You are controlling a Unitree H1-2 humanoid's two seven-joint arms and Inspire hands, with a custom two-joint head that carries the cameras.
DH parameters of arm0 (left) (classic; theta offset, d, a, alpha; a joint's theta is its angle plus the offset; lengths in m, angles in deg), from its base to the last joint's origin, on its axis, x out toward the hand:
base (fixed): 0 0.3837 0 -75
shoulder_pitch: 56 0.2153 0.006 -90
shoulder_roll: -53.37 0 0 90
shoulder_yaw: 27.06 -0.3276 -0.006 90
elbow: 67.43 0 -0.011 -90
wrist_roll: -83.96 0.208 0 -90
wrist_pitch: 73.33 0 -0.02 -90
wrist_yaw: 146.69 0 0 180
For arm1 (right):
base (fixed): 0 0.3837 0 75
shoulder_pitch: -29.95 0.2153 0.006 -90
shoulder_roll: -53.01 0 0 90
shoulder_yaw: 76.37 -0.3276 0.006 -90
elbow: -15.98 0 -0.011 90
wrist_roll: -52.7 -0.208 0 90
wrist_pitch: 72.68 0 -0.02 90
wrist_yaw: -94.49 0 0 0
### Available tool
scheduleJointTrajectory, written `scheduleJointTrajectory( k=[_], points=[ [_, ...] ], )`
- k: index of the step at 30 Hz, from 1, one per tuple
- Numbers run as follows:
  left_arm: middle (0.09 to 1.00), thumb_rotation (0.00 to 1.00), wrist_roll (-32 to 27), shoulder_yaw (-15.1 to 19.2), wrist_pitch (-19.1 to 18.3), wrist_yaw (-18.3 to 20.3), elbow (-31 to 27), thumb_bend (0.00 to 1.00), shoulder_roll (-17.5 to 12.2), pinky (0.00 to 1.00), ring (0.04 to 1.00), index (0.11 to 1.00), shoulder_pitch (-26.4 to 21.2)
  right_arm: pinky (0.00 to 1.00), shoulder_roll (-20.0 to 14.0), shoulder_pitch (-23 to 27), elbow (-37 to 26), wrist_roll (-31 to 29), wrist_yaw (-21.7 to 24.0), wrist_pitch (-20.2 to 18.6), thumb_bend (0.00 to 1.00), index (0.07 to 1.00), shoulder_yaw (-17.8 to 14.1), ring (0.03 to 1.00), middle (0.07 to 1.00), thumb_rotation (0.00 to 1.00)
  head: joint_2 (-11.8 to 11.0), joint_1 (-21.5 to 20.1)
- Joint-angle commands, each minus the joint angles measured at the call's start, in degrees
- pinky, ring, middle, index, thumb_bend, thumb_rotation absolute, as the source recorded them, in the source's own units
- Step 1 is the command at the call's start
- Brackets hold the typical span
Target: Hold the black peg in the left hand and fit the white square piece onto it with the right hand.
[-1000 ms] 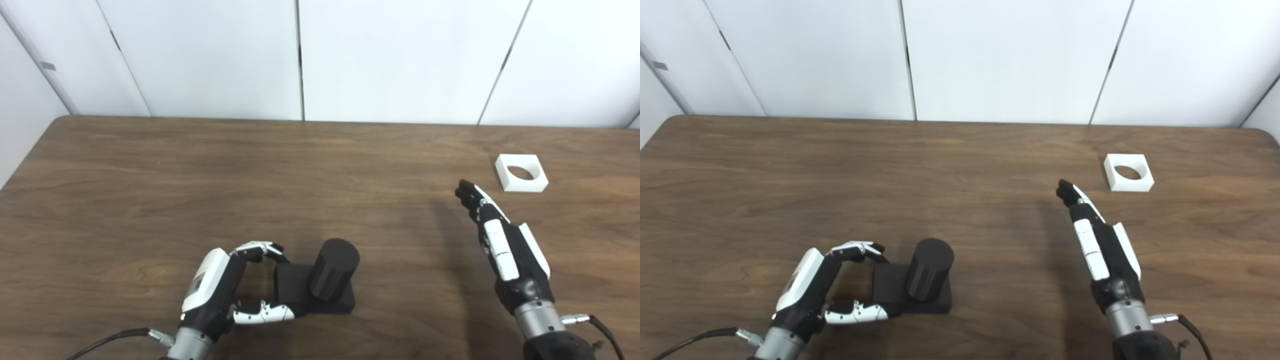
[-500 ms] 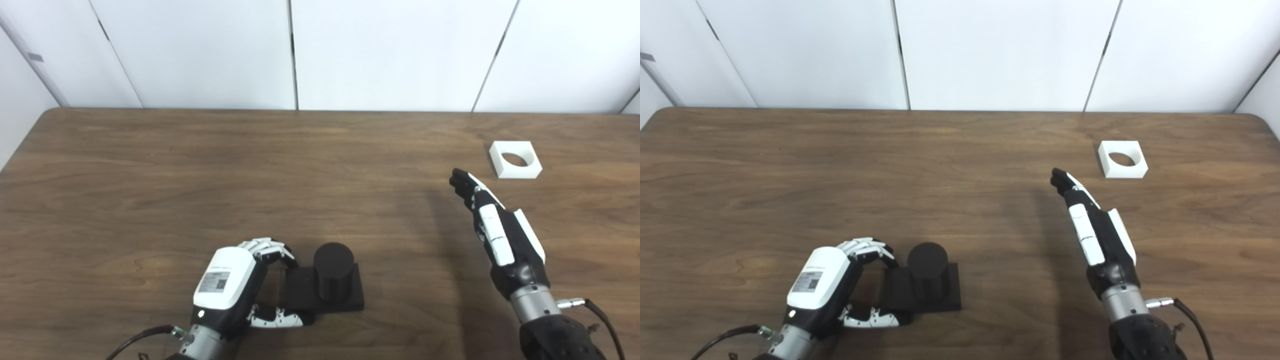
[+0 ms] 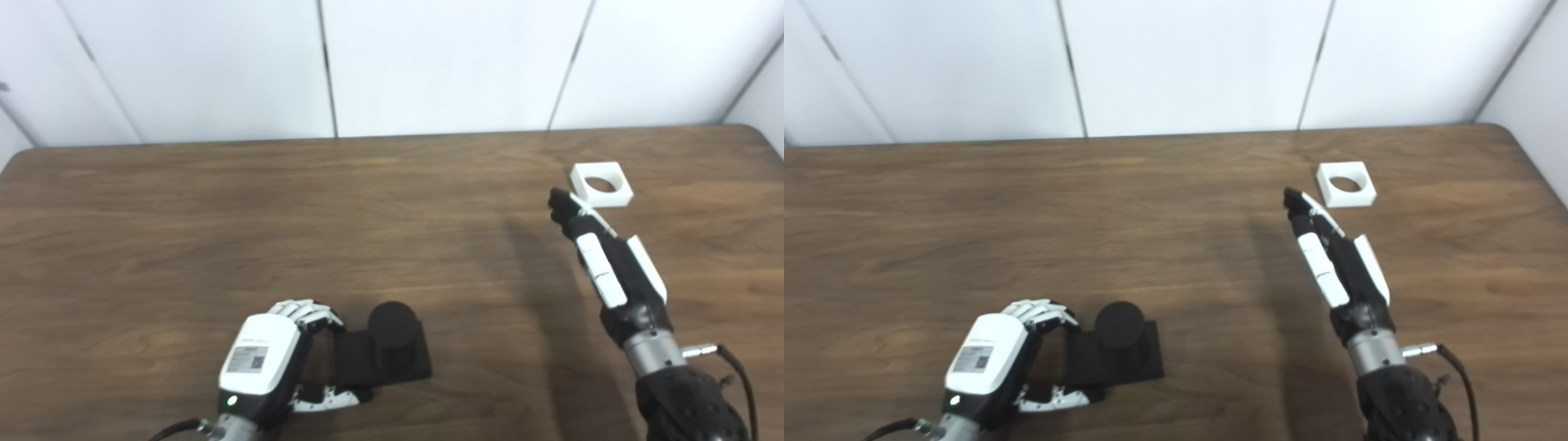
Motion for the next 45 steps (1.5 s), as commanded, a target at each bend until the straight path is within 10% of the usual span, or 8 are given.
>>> scheduleJointTrajectory(
  k=[1,6,18,45],
  points=[
    [0.719,0.05,2.8,-0.8,-0.3,2.4,2.3,0.52,-0.9,0.80,0.781,0.486,1.6,0.91,-7.7,0.7,-2.6,5.9,1.7,-1.1,0.63,0.846,-0.4,0.911,0.897,0.39,-0.2,-0.8],
    [0.719,0.05,2.8,-0.2,-0.5,2.5,1.7,0.52,-1.2,0.78,0.776,0.486,2.1,0.96,-17.8,7.8,-0.3,14.7,6.5,-6.0,0.83,0.804,1.3,0.972,0.935,0.29,-0.7,-2.7],
    [0.719,0.05,1.8,0.7,-0.1,3.4,1.0,0.52,-2.2,0.77,0.774,0.486,2.8,1.00,-28.3,24.7,15.0,21.9,15.1,-6.1,0.96,0.806,5.6,1.000,0.986,0.16,-1.2,-4.7],
    [0.720,0.05,2.6,0.9,-0.1,4.1,0.2,0.52,-1.7,0.78,0.781,0.486,3.6,1.00,-31.6,42.8,43.4,30.2,15.3,1.0,0.92,0.829,20.8,1.000,0.982,0.15,-1.5,-4.5]
  ],
)
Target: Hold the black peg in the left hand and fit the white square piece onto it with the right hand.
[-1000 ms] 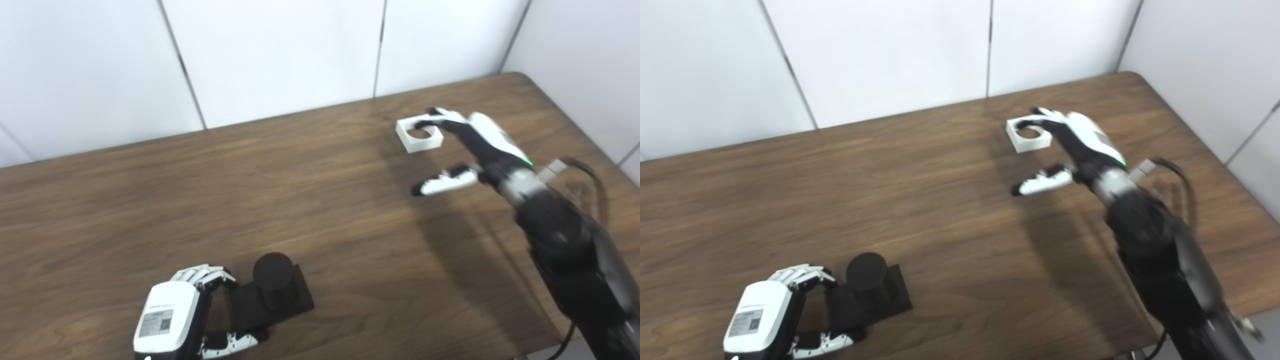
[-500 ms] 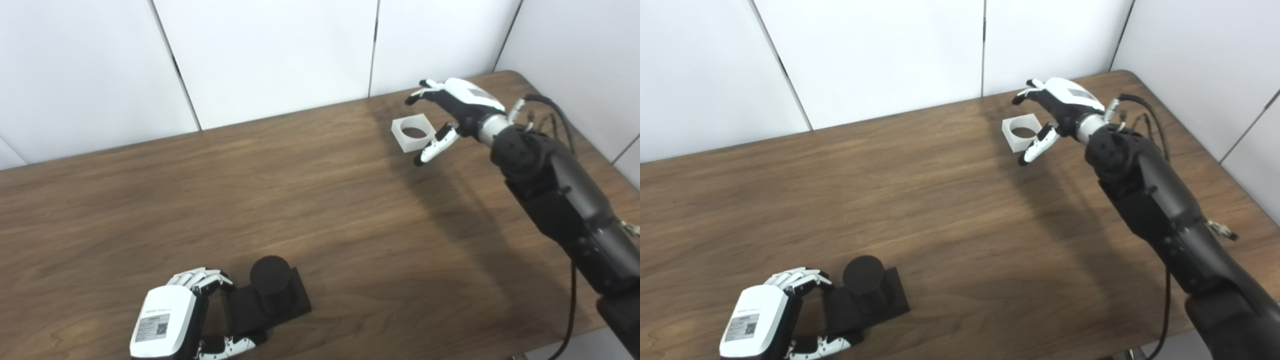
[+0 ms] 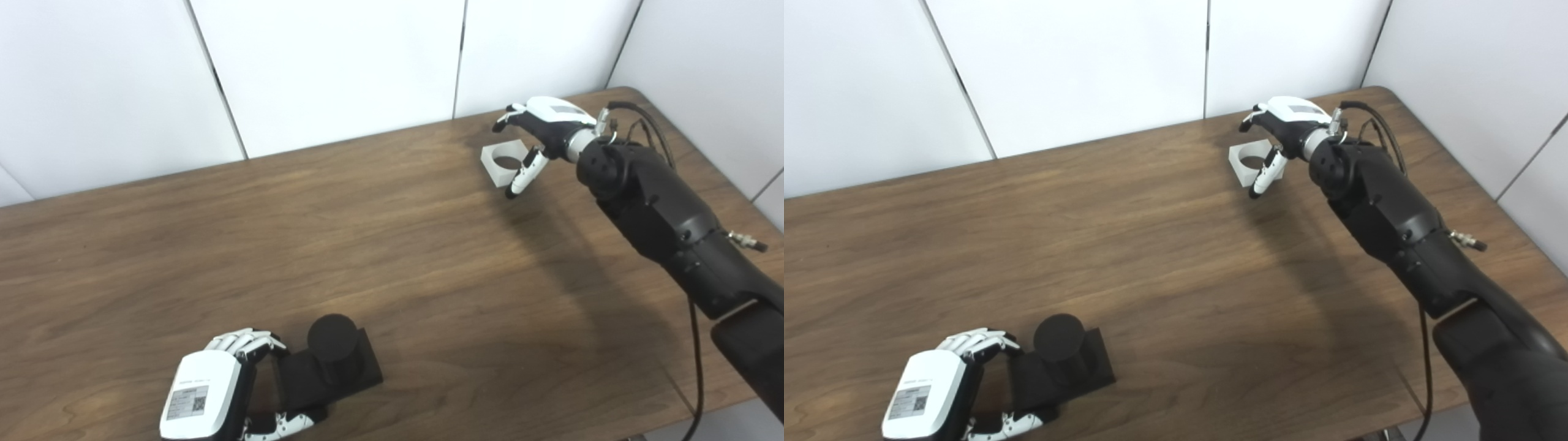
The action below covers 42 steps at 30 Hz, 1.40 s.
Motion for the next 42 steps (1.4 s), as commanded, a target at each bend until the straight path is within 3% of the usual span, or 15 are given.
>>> scheduleJointTrajectory(
  k=[1,11,22,23,26,28,38,42],
  points=[
    [0.721,0.05,2.1,-0.6,-0.6,3.7,0.9,0.52,-1.3,0.79,0.782,0.486,2.2,1.00,-1.6,3.9,0.0,1.3,-1.4,2.0,0.92,0.828,-0.2,1.000,0.981,0.15,0.1,0.0],
    [0.716,0.05,2.3,-0.7,-0.4,3.9,0.0,0.52,-0.9,0.78,0.777,0.486,2.5,1.00,-2.6,6.7,5.9,3.9,0.0,3.1,0.91,0.803,3.5,1.000,0.968,0.17,0.6,0.4],
    [0.716,0.05,2.7,-0.6,-0.9,4.3,-1.0,0.52,0.0,0.78,0.777,0.486,2.6,1.00,-3.0,8.2,10.7,5.2,-0.9,5.8,0.86,0.679,5.8,0.999,0.900,0.14,0.7,0.9],
    [0.717,0.05,2.8,-0.6,-0.9,4.4,-1.0,0.52,0.1,0.78,0.779,0.486,2.7,1.00,-3.0,8.1,10.8,5.0,-1.2,6.1,0.85,0.637,5.7,0.992,0.884,0.11,0.7,0.9],
    [0.717,0.05,3.0,-0.5,-1.0,4.2,-1.0,0.52,0.4,0.77,0.779,0.486,2.7,1.00,-2.7,7.8,11.8,4.3,-3.4,8.0,0.59,0.516,5.0,0.972,0.847,0.13,0.7,1.0],
    [0.717,0.05,3.1,-0.5,-0.9,4.1,-1.0,0.52,0.5,0.77,0.779,0.486,2.6,0.99,-2.8,7.6,12.5,4.9,-5.2,9.4,0.54,0.494,5.2,0.937,0.810,0.13,0.6,1.0],
    [0.714,0.05,3.4,-0.7,-0.9,3.9,-0.8,0.52,1.0,0.76,0.779,0.486,2.4,0.95,-2.9,6.1,11.8,5.0,-9.6,13.5,0.52,0.484,4.5,0.886,0.760,0.12,0.4,1.9],
    [0.716,0.05,4.0,-0.9,-1.3,4.4,-1.0,0.52,1.5,0.77,0.781,0.486,2.4,0.95,-3.2,4.5,5.5,4.7,-8.2,13.8,0.52,0.484,3.5,0.887,0.754,0.12,0.7,3.7]
  ],
)
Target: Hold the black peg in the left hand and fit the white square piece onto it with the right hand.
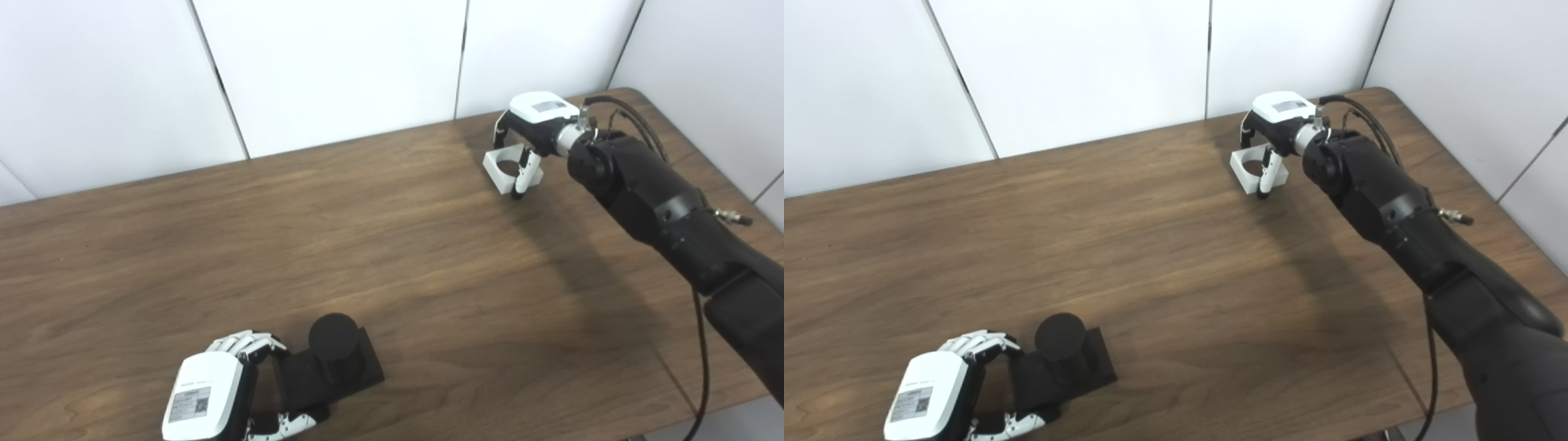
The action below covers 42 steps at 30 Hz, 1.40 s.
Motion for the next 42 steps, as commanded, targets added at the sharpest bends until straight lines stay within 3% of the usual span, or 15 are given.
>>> scheduleJointTrajectory(
  k=[1,10,23,32,42],
  points=[
    [0.716,0.05,2.1,-1.0,-0.4,3.0,0.4,0.52,0.0,0.77,0.781,0.486,1.6,0.95,-2.2,0.9,-6.6,0.3,0.0,1.0,0.52,0.485,-1.4,0.893,0.756,0.12,0.2,1.5],
    [0.714,0.05,4.3,-2.4,-1.3,3.3,0.7,0.52,2.0,0.78,0.783,0.485,1.2,0.94,-1.9,-3.4,-33.6,-1.4,10.2,0.4,0.52,0.485,-3.0,0.895,0.753,0.13,1.2,6.4],
    [0.721,0.05,7.4,-3.7,-3.4,5.9,0.3,0.52,4.9,0.78,0.788,0.486,0.0,0.95,3.1,-4.0,-56.2,-6.0,24.1,-2.3,0.52,0.482,-4.1,0.869,0.736,0.13,3.6,12.2],
    [0.719,0.05,7.6,-3.8,-3.3,6.5,0.2,0.52,5.5,0.79,0.789,0.486,-0.2,0.92,8.2,-6.3,-63.0,-8.2,28.8,-2.2,0.52,0.481,-2.9,0.850,0.730,0.13,4.0,12.8],
    [0.719,0.05,8.3,-3.7,-3.5,7.0,-0.1,0.52,6.0,0.79,0.788,0.486,-0.2,0.96,12.4,-8.6,-64.0,-5.6,32.0,0.1,0.52,0.483,0.2,0.871,0.733,0.13,4.5,13.1]
  ],
)
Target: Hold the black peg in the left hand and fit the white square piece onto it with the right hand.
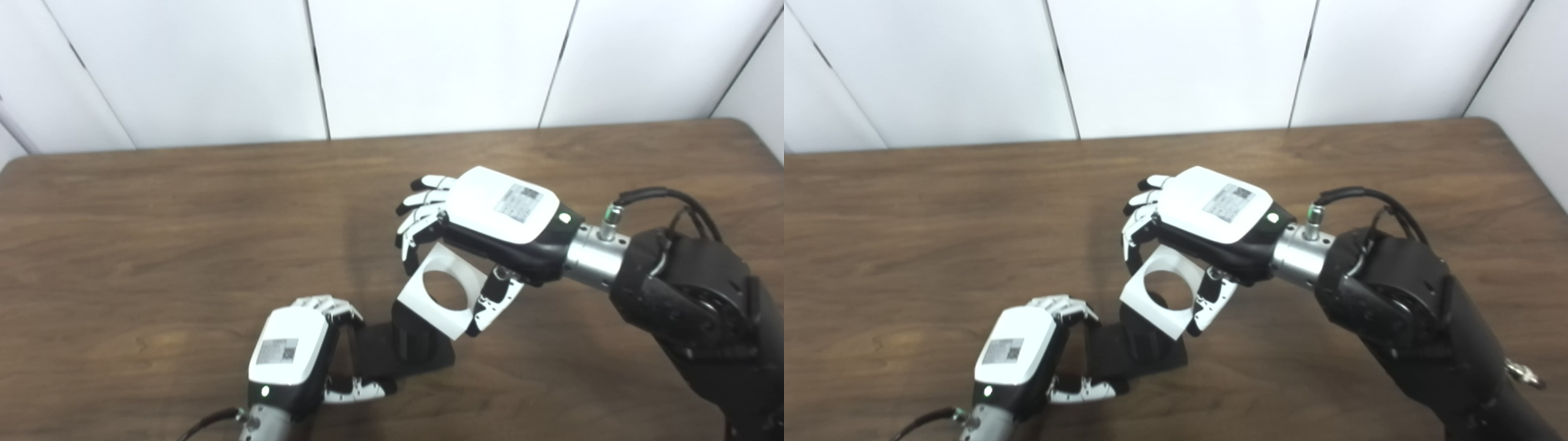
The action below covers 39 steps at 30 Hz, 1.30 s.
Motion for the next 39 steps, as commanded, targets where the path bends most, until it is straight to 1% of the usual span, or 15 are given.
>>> scheduleJointTrajectory(
  k=[1,9,18,26,29,32,35,39],
  points=[
    [0.721,0.05,1.6,-1.1,-0.1,3.1,0.4,0.52,-0.1,0.79,0.790,0.486,0.6,0.95,0.4,1.0,-1.0,0.7,-0.4,1.5,0.52,0.482,-0.3,0.871,0.732,0.13,0.1,0.0],
    [0.718,0.05,1.9,-1.0,0.1,3.1,0.1,0.52,0.2,0.79,0.787,0.486,0.7,0.97,1.5,-0.6,0.8,0.8,-0.8,2.8,0.52,0.482,-0.2,0.881,0.742,0.13,0.2,0.0],
    [0.718,0.05,2.1,-1.0,0.1,3.6,-0.5,0.52,0.5,0.79,0.789,0.485,0.9,0.97,3.3,0.0,2.8,2.3,-1.1,3.6,0.52,0.482,0.1,0.897,0.753,0.13,0.8,0.3],
    [0.716,0.05,1.9,-0.9,0.2,3.5,-0.8,0.52,0.8,0.79,0.787,0.485,1.1,1.00,4.9,0.2,4.8,3.8,-1.7,5.3,0.52,0.481,0.2,0.898,0.748,0.13,1.2,0.7],
    [0.716,0.05,2.0,-1.0,0.2,3.5,-0.9,0.52,0.9,0.79,0.786,0.485,1.2,1.00,5.3,0.4,5.3,4.0,-1.7,5.5,0.52,0.482,0.2,0.900,0.749,0.13,1.3,0.7],
    [0.717,0.05,2.3,-1.0,0.1,3.8,-1.1,0.52,1.0,0.79,0.787,0.485,1.1,1.00,5.8,0.3,5.8,4.4,-1.9,6.1,0.52,0.482,0.7,0.902,0.748,0.13,1.3,0.8],
    [0.719,0.05,2.3,-1.0,0.1,4.0,-1.0,0.52,1.1,0.79,0.790,0.485,1.1,1.00,6.1,0.4,6.2,5.3,-1.2,6.7,0.52,0.482,1.4,0.910,0.753,0.13,1.4,0.9],
    [0.717,0.05,2.6,-1.0,0.1,4.1,-1.3,0.52,1.4,0.79,0.789,0.485,1.1,1.00,6.5,0.1,6.6,5.6,-1.3,7.1,0.52,0.482,1.7,0.896,0.746,0.13,1.4,1.0]
  ],
)
